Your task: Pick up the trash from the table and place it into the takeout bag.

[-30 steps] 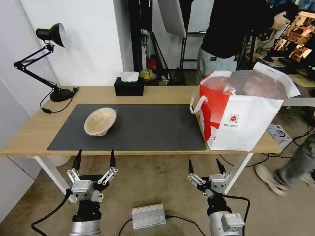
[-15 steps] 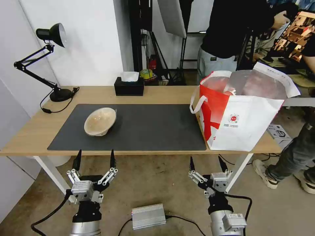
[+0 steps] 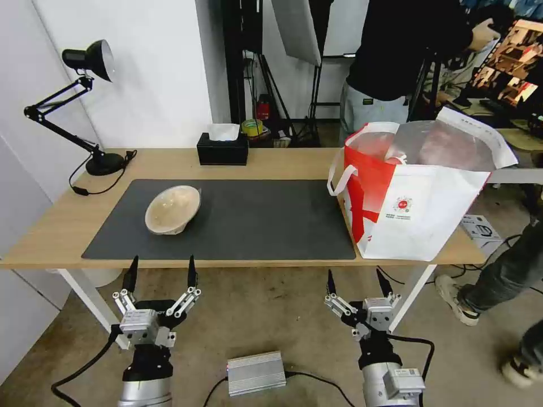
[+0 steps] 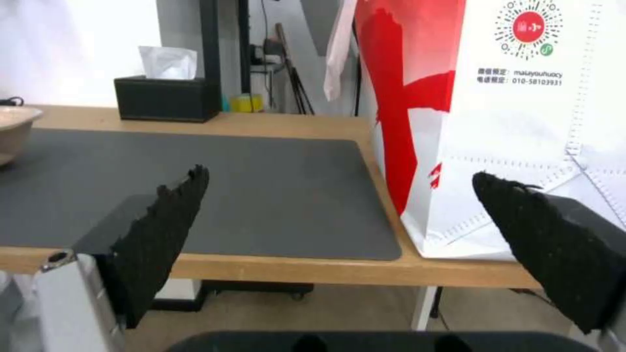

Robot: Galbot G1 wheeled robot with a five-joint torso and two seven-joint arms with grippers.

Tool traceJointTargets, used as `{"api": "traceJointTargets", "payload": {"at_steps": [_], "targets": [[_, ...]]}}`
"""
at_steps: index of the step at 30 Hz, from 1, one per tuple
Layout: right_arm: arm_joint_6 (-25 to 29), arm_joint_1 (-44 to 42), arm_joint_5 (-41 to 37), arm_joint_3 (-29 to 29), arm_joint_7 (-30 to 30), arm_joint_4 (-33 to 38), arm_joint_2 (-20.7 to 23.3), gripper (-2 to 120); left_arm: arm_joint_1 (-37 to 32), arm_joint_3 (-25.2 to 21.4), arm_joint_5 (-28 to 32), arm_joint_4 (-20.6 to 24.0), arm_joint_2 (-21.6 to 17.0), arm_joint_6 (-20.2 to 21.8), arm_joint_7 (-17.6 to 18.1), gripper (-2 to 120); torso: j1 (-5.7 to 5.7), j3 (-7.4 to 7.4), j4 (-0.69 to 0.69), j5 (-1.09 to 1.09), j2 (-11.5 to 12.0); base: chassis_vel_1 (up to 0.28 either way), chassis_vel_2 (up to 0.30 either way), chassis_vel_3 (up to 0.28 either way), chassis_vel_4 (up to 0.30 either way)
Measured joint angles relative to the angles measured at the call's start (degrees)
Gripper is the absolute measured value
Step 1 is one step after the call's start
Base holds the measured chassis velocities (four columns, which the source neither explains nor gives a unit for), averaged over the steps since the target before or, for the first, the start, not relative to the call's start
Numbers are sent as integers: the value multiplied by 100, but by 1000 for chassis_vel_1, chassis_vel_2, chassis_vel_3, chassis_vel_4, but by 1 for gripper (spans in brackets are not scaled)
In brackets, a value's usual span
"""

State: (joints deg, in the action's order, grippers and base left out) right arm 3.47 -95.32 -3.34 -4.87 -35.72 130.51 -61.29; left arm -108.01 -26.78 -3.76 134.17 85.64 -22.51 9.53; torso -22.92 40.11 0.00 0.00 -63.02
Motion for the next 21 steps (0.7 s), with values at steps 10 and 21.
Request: {"api": "traceJointTargets", "payload": {"at_steps": [10,21], "targets": [[0,1,-1,-1,0,-1,0,100,630,-339,2486,609,-990,1837,998,100,0,0,1,-1,0,0,0,0,0],[0,1,-5,-1,2,-1,1,100,1434,-1581,6917,932,-2149,2816,2527,100,0,0,0,-1,0,0,0,0,0]]}}
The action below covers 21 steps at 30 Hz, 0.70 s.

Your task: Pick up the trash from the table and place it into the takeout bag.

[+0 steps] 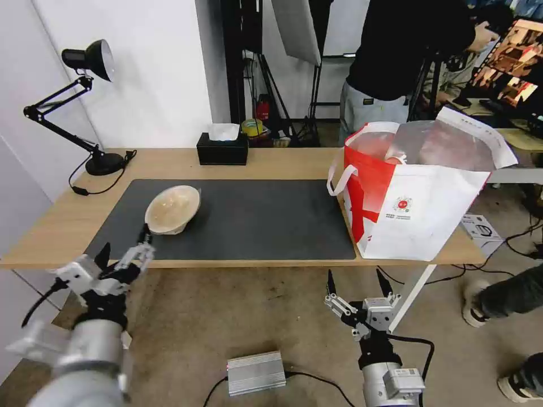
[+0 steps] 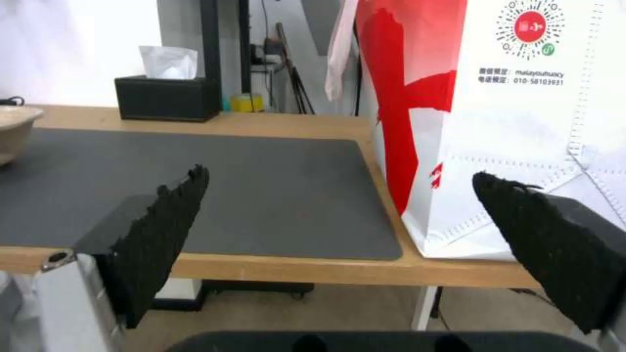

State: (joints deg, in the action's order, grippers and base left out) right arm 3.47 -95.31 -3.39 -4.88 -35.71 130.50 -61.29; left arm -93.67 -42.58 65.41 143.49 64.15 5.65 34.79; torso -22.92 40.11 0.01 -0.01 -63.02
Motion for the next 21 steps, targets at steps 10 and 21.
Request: {"api": "traceJointTargets", "payload": {"at_steps": [10,21], "targets": [[0,0,-1,0,1,0,0,100,935,-353,2310,-366,-548,187,973,100,0,0,-1,0,0,0,0,0,0],[-2,0,-1,0,0,0,0,100,1517,-395,3228,-884,-677,217,1304,100,0,0,0,1,0,0,0,0,0]]}}
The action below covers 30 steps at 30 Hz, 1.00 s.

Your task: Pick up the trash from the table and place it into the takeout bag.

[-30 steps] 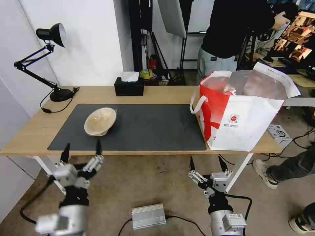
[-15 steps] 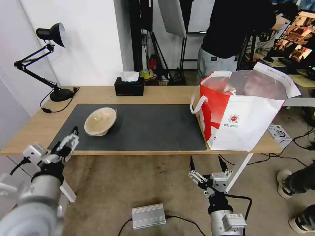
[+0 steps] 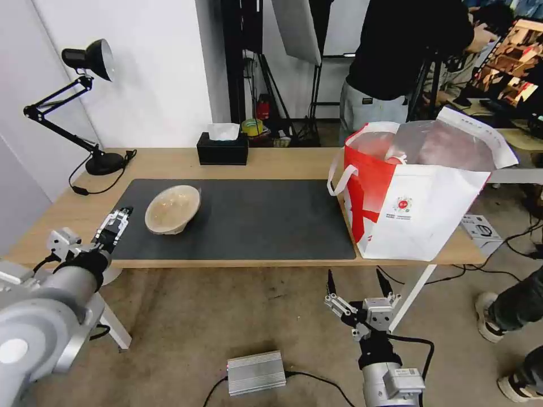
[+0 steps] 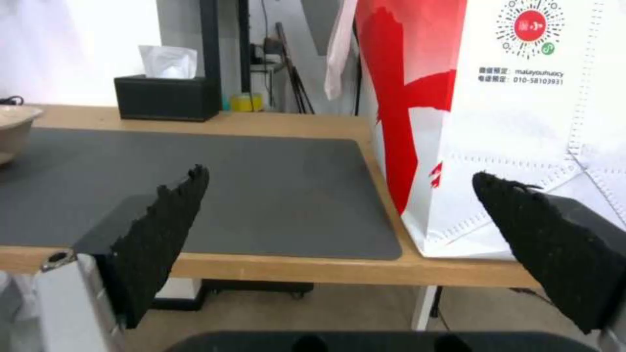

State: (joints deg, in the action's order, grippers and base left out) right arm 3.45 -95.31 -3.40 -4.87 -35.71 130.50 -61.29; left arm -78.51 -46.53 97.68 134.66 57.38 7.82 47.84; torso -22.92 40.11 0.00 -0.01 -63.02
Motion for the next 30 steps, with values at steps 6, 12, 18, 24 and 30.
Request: {"api": "traceJointTargets", "payload": {"at_steps": [6,12,18,24,30], "targets": [[0,0,0,0,0,0,0,100,151,192,-6,-223,13,12,-40,100,0,0,0,0,0,0,0,0,0],[-1,0,0,0,0,0,0,100,648,534,-29,-846,-68,62,16,100,0,0,0,0,0,0,0,0,0],[-1,0,0,0,0,0,0,100,1088,794,74,-1291,-74,128,85,100,0,0,-1,1,0,0,0,0,0],[-1,0,0,0,0,0,0,100,1225,943,68,-1690,-21,151,176,100,0,0,0,0,0,0,0,0,0],[-1,0,0,0,0,0,0,100,1384,1009,61,-2005,11,201,161,100,0,0,0,1,0,0,0,0,0]]}}
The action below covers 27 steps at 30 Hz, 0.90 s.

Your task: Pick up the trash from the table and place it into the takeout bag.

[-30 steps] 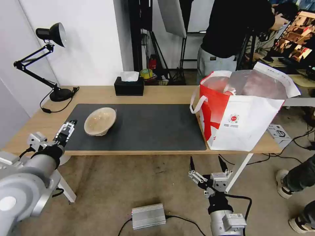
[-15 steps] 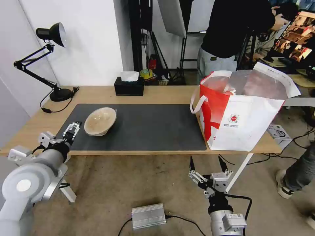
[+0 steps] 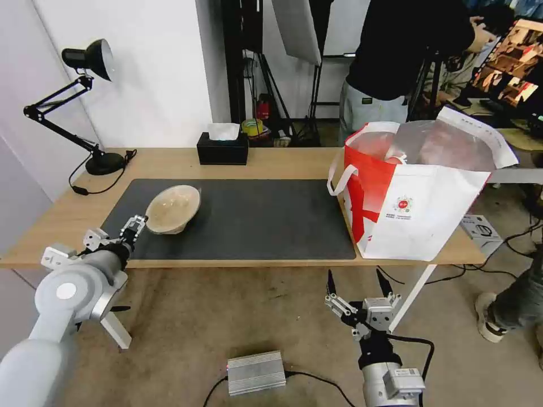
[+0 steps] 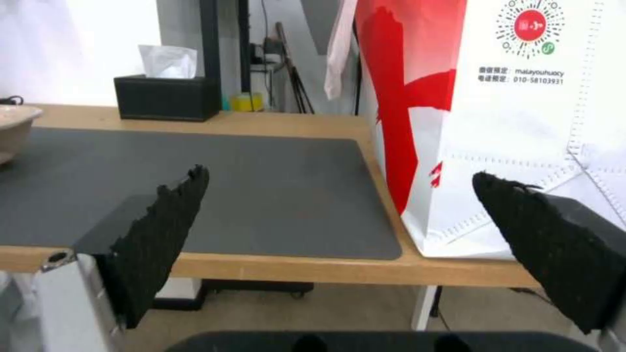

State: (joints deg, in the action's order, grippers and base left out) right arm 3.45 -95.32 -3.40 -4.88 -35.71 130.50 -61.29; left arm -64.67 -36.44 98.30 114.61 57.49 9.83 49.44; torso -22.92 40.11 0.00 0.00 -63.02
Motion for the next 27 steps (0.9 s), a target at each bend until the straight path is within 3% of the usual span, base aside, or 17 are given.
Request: {"api": "traceJointTargets", "payload": {"at_steps": [27], "targets": [[0,0,0,0,0,0,0,100,834,607,7,-760,216,176,238,100,0,0,1,2,-1,0,0,0,0]]}}
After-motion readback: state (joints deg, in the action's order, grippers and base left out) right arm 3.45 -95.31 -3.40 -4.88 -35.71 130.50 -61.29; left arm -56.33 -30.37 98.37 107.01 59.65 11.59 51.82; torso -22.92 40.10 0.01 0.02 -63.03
